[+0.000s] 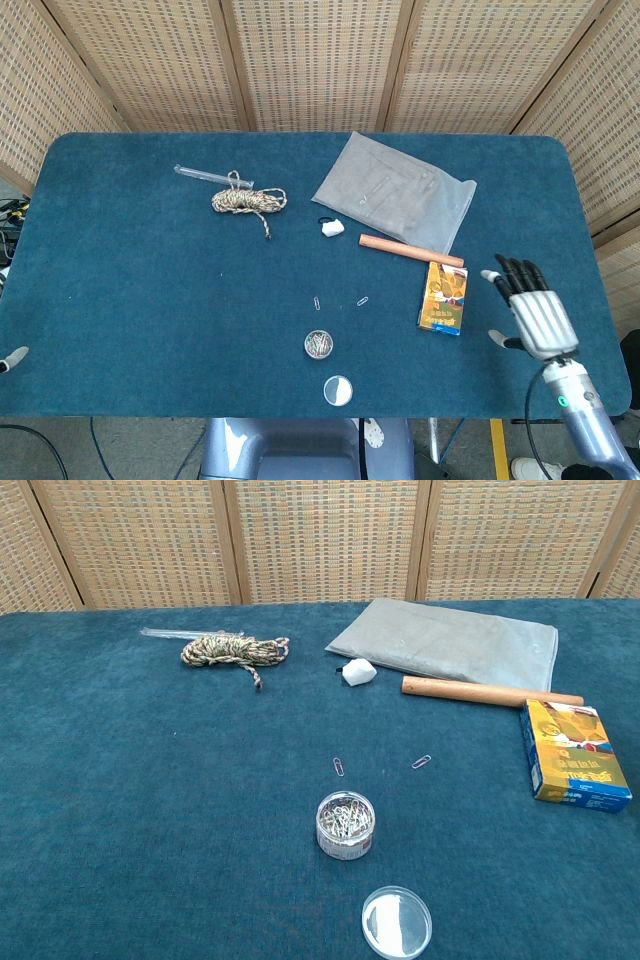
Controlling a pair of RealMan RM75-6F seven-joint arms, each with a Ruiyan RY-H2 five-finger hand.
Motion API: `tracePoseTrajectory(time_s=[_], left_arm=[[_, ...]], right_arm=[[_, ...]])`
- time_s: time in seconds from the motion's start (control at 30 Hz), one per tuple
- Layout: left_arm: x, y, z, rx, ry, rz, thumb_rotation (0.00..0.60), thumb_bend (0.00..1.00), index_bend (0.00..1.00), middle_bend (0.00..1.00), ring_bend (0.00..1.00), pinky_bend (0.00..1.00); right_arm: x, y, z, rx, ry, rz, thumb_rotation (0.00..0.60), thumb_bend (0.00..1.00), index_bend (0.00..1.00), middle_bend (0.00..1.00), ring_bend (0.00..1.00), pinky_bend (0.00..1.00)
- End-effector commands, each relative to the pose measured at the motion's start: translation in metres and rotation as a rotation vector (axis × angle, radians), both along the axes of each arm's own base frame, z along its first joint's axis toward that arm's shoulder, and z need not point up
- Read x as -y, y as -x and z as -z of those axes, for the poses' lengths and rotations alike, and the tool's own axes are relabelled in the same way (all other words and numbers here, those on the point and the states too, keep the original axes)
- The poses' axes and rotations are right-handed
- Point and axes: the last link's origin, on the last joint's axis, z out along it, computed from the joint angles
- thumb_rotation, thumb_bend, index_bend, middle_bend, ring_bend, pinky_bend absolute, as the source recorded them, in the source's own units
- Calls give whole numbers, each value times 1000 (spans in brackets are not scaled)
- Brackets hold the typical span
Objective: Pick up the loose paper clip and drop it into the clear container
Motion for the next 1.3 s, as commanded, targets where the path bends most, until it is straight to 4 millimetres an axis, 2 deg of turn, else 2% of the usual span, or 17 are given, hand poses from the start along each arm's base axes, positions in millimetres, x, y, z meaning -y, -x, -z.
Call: tracePoseTrajectory(time_s=[0.03, 0.13, 0.3, 0.47, 0.6, 0.77, 1.3], left_arm=[[-3, 1, 1, -2, 3, -12, 600, 0, 0, 0, 0, 0], [-6, 3, 3, -3, 11, -22, 600, 0, 0, 0, 0, 0], [-10, 6, 3, -4, 17, -36, 600, 0, 0, 0, 0, 0], [-13, 9, 3, -2, 22, -50, 600, 0, 0, 0, 0, 0], [-17, 10, 4, 16, 38, -61, 600, 0, 0, 0, 0, 0], [-18, 10, 4, 11, 40, -63, 600, 0, 0, 0, 0, 0], [-18, 9, 7, 2, 44, -64, 600, 0, 0, 0, 0, 0]], right_arm=[[48, -58, 25, 12, -135, -103, 600, 64, 379, 0, 0, 0], [63, -76, 44, 7, -180, -107, 600, 168, 423, 0, 0, 0], [85, -101, 80, -2, -217, -108, 600, 269, 460, 0, 0, 0], [93, -111, 105, -1, -233, -91, 600, 304, 478, 0, 0, 0], [92, -117, 139, 20, -291, -66, 600, 326, 488, 0, 0, 0], [92, -119, 159, -4, -310, -70, 600, 331, 488, 0, 0, 0], [92, -111, 187, -36, -332, -44, 600, 337, 488, 0, 0, 0]])
